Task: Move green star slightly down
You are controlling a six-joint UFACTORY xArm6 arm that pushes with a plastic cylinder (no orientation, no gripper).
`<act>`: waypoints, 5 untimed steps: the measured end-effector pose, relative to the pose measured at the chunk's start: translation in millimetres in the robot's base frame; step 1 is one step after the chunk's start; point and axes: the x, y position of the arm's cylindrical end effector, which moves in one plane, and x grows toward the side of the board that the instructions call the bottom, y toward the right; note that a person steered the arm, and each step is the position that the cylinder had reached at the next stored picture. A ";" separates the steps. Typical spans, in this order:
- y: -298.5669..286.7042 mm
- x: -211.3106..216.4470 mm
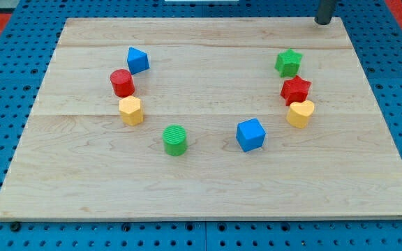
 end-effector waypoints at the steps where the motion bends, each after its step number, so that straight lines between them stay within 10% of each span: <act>1: 0.0 0.0; 5: -3.1 0.5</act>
